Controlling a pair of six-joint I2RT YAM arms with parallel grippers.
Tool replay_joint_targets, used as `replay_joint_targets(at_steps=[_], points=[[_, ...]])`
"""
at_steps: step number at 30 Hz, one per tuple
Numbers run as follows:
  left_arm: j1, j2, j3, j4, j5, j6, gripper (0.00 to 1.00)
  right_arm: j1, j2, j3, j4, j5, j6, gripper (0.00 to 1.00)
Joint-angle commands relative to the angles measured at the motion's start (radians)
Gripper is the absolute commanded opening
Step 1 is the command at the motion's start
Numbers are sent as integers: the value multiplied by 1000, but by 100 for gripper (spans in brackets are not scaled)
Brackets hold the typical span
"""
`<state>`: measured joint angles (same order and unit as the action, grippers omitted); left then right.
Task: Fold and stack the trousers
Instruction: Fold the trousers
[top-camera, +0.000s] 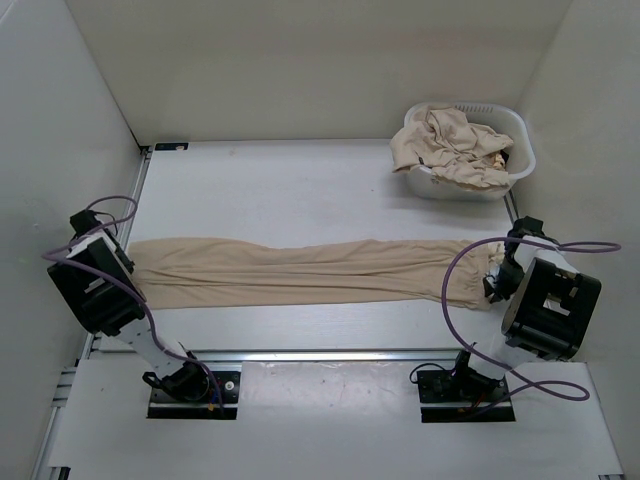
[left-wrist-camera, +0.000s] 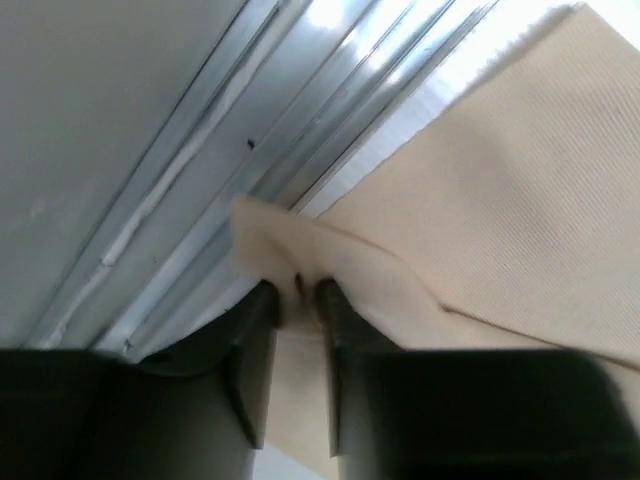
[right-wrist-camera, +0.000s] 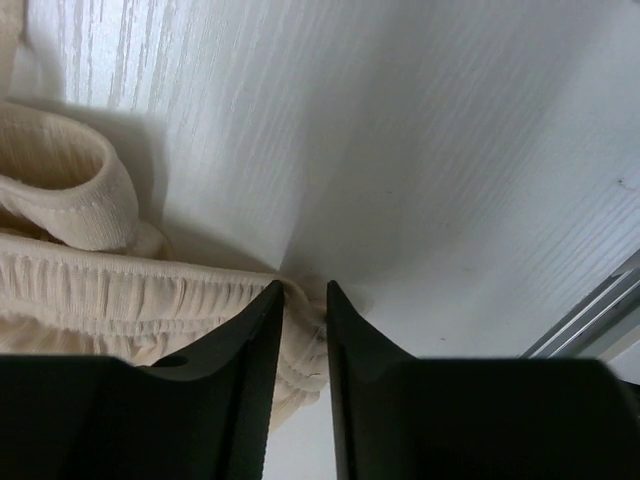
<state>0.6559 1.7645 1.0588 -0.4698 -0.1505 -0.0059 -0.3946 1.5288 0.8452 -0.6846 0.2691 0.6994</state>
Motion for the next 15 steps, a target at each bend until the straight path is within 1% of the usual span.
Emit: replay_joint_targets(at_steps=[1, 2, 4, 7, 8, 10, 11, 12, 15], points=[[-9, 23, -5, 10, 5, 6, 31, -1, 11, -12, -15, 45, -1, 27], [-9, 23, -14, 10, 5, 6, 14, -1, 11, -12, -15, 57, -1, 25], [-9, 0, -39, 10, 5, 6, 14, -1, 11, -12, -24, 58, -1, 24], [-9, -42, -65, 10, 5, 6, 14, -1, 11, 9, -35, 67, -12, 16], [-9, -51, -65, 10, 5, 6, 14, -1, 11, 9, -35, 67, -21, 11], [1, -89, -85, 10, -9, 6, 14, -12, 11, 31, -62, 67, -21, 6], [1, -103, -85, 10, -18, 6, 14, -22, -5, 31, -72, 67, -21, 2], [13, -137, -85, 10, -18, 6, 14, -23, -27, 41, -72, 67, -31, 0], [22, -206, -94, 10, -27, 6, 14, -70, -73, 69, -108, 67, -55, 0]])
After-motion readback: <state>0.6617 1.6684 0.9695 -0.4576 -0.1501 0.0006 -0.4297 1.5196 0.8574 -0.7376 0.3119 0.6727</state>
